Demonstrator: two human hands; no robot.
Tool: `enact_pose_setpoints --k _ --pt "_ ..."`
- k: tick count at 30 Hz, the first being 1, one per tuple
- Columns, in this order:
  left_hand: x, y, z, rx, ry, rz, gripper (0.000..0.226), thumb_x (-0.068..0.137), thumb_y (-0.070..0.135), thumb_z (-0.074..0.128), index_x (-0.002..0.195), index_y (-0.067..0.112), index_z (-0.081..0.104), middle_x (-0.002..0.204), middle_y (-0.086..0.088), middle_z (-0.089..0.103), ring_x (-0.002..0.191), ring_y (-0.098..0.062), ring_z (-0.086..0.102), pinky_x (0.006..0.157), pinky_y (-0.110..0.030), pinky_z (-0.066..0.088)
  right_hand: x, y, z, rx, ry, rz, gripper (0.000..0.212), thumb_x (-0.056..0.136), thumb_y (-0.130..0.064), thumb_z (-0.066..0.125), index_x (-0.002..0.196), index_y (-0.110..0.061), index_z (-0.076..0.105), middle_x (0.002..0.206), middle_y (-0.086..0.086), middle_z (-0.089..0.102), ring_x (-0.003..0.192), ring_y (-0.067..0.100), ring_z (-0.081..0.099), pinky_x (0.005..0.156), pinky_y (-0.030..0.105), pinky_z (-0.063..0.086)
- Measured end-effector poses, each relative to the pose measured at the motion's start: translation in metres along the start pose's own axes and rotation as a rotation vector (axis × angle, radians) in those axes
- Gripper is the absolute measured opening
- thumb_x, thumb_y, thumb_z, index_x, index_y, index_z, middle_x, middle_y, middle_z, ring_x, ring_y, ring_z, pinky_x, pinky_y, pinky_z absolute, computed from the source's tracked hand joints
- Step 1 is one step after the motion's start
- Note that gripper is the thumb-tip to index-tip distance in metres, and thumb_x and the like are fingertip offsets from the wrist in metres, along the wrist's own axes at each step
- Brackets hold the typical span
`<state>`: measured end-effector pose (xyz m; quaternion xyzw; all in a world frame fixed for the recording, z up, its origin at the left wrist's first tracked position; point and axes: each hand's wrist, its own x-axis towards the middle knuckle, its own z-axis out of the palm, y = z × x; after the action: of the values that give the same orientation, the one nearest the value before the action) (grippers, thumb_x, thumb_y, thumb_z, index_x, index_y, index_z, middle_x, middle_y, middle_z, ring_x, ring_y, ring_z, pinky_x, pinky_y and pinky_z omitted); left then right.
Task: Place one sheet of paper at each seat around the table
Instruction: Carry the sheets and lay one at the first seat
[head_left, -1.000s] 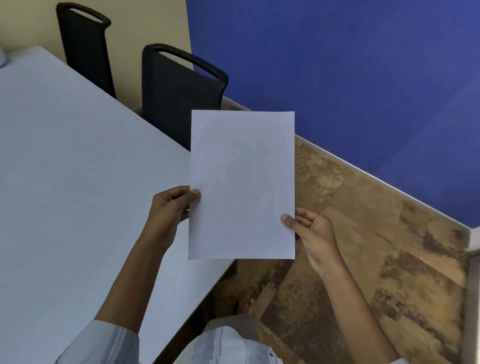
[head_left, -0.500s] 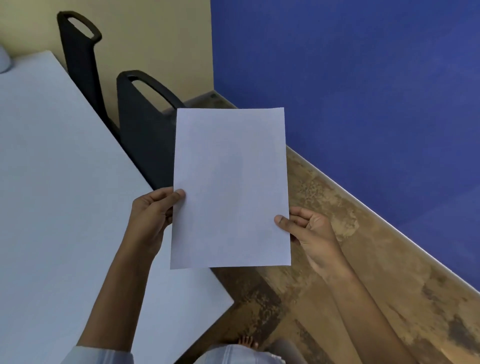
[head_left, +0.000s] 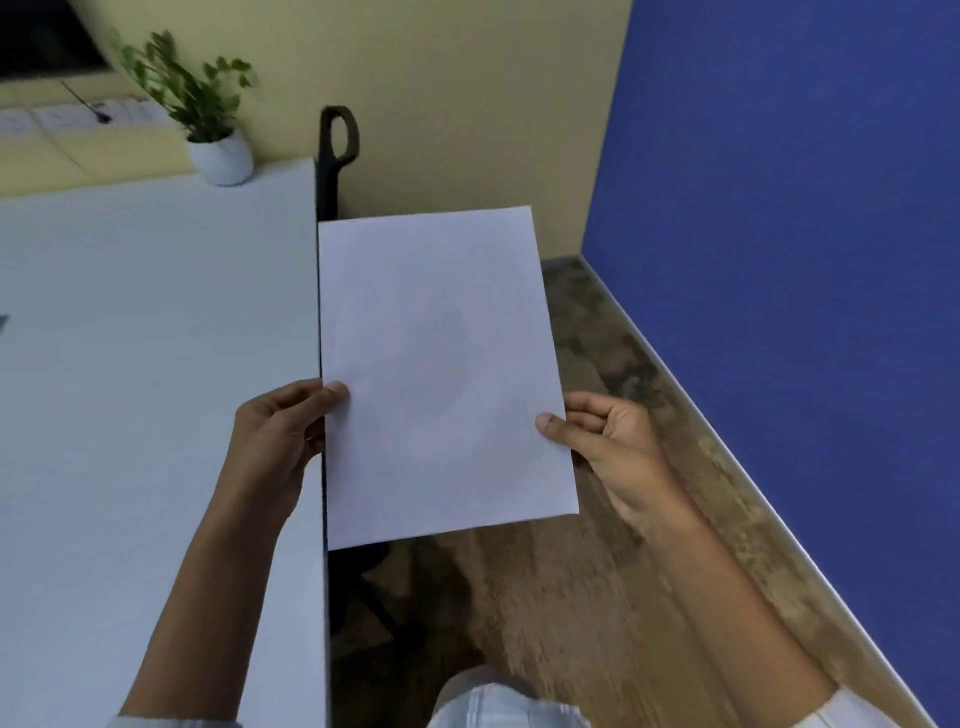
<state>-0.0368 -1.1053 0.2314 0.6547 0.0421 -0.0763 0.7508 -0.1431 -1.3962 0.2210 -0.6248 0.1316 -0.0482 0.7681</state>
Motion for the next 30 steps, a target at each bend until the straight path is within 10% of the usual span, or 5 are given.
enact_pose_setpoints --k 30 --pt "0.403 0.072 0.097 0.010 0.758 0.099 0.013 0.087 0.014 0.069 0.085 0.019 0.081 0.095 -0.003 0.079 0.082 -0.016 0.076 0.073 -0.034 0.053 0.648 -0.087 0.082 -0.112 -0.686 0.096 0.018 0.079 -0.011 0.082 0.096 -0.015 0.076 0.095 0.003 0.080 0.088 0.021 0.077 0.070 0.027 0.062"
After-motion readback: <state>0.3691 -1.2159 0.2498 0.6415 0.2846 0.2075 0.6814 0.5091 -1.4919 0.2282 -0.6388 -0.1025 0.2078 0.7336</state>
